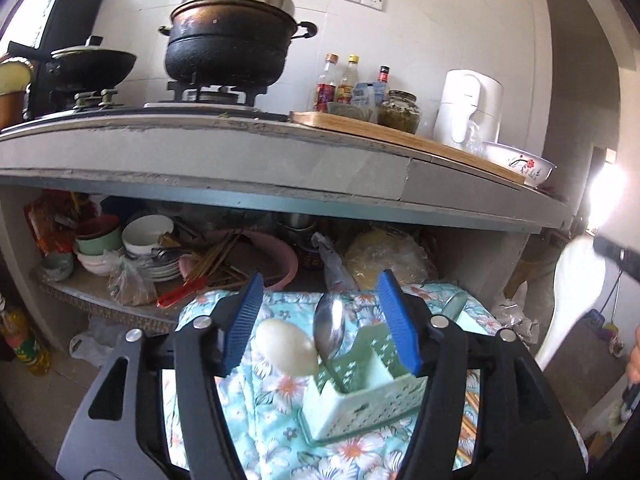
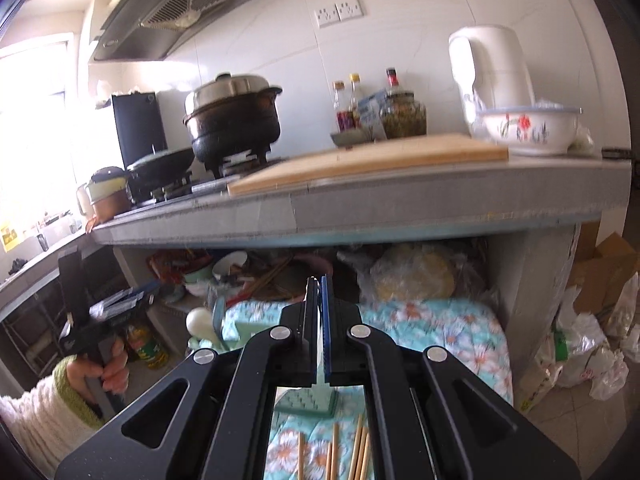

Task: Organize utensils
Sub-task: 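Open both grippers and withdraw them from the holder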

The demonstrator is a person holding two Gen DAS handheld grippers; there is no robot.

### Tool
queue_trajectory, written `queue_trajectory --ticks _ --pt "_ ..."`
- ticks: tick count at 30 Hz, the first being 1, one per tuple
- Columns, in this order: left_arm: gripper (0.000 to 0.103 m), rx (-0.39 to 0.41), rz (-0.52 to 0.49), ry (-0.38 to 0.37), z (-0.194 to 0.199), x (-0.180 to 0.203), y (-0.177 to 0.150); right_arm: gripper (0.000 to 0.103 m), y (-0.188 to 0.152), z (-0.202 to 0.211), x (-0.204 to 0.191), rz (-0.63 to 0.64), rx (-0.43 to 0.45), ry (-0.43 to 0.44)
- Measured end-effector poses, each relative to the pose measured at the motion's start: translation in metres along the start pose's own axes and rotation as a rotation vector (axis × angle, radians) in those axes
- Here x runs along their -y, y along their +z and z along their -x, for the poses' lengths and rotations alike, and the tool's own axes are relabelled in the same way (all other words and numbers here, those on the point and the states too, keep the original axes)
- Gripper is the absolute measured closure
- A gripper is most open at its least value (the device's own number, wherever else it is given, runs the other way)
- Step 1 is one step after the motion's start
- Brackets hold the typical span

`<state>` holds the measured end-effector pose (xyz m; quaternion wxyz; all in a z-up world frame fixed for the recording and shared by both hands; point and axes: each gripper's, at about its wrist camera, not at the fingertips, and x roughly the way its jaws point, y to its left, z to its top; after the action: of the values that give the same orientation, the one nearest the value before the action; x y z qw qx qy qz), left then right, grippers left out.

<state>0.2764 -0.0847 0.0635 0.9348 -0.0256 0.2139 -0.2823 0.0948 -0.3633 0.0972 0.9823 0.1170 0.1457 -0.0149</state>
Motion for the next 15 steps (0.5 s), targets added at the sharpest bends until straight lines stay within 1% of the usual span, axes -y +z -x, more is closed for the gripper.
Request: queue_trajectory --ticks 2,5,8,11,15 --pt "0.040 -0.016 0.010 0.010 0.008 -0.003 -0.008 0.101 0.014 -0.001 -0.003 0.018 0.031 -0.002" --pt "0.038 -0.040 0.028 0.021 0.021 -0.008 -0.022 0.101 0.031 -0.010 -0.011 0.061 0.068 -0.017" --pt "0.036 -0.079 0.056 0.017 0.032 -0.012 -0.041 0.101 0.039 -0.026 -0.022 0.118 0.086 -0.050" --pt "0.034 -0.104 0.065 0.025 0.040 -0.015 -0.059 0.101 0.036 -0.049 -0.033 0.180 0.080 -0.083" --pt "0.033 -0.142 0.072 0.042 0.048 -0.016 -0.084 0.101 0.020 -0.083 -0.041 0.237 0.033 -0.103"
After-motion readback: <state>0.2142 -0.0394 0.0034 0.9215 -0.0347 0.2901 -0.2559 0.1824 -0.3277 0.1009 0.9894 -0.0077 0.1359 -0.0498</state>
